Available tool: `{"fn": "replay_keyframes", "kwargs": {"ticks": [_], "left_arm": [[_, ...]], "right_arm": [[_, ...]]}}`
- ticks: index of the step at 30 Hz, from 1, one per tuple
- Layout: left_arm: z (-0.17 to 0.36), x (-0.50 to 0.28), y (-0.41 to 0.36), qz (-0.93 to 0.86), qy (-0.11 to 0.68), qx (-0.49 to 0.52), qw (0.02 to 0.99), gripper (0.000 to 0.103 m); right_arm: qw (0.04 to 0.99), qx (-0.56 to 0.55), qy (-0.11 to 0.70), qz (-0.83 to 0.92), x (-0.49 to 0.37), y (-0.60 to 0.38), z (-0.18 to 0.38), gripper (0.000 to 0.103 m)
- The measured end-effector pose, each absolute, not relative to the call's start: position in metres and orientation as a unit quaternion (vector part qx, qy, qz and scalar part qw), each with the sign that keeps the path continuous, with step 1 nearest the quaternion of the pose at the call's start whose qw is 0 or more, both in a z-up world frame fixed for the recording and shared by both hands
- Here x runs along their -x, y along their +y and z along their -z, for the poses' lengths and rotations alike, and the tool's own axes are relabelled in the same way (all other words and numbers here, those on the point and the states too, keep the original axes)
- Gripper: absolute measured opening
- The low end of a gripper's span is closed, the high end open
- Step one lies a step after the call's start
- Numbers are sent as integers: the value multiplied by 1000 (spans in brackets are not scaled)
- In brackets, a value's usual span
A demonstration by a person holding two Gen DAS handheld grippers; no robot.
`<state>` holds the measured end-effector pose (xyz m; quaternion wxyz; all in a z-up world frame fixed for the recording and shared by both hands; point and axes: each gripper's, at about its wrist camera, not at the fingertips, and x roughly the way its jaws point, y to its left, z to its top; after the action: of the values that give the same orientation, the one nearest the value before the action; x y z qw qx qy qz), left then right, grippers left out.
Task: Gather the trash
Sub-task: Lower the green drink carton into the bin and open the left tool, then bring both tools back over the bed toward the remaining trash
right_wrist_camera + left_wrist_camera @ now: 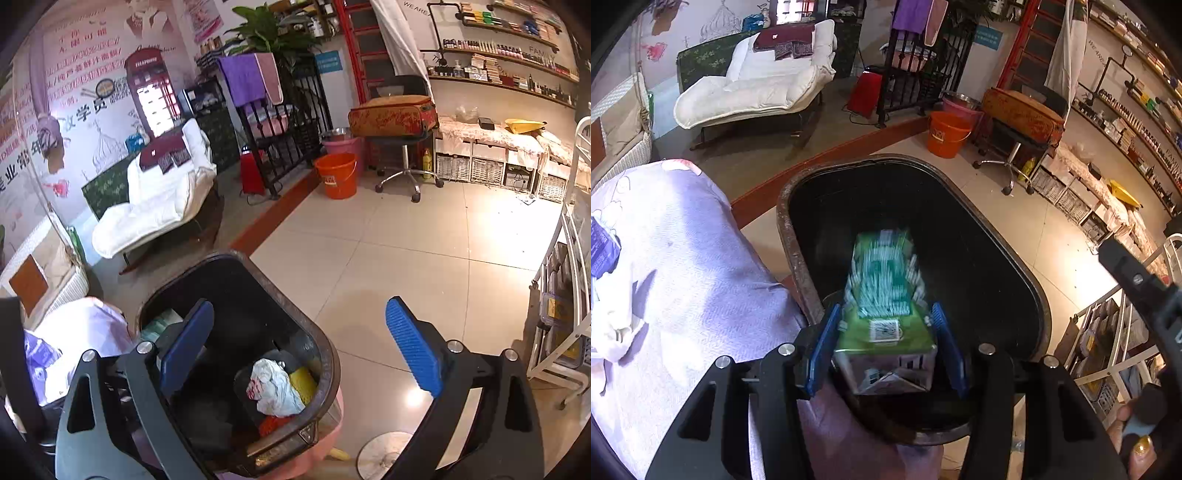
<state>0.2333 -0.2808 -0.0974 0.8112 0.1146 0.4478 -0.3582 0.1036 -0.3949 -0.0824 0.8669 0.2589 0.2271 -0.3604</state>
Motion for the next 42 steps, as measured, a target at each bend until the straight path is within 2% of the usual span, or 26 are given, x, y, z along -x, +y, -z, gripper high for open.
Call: {"fn": "replay_keyframes", "kwargs": {"ticks": [4, 13, 30, 42], "left_arm": [[96, -232, -286, 356, 444, -125, 813, 74], [90, -224, -280, 355, 420, -130, 825, 87], [67, -202, -234, 318, 382, -113, 860, 89], [55, -178, -146, 232, 356, -77, 902, 89]], "right_arm": [[866, -269, 216, 363, -99, -400, 80, 95], [865, -280, 216, 355, -98, -407, 79, 96], [886, -261, 222, 312, -106, -386, 72, 97], [926, -197, 276, 165, -137, -335, 61, 97]]}}
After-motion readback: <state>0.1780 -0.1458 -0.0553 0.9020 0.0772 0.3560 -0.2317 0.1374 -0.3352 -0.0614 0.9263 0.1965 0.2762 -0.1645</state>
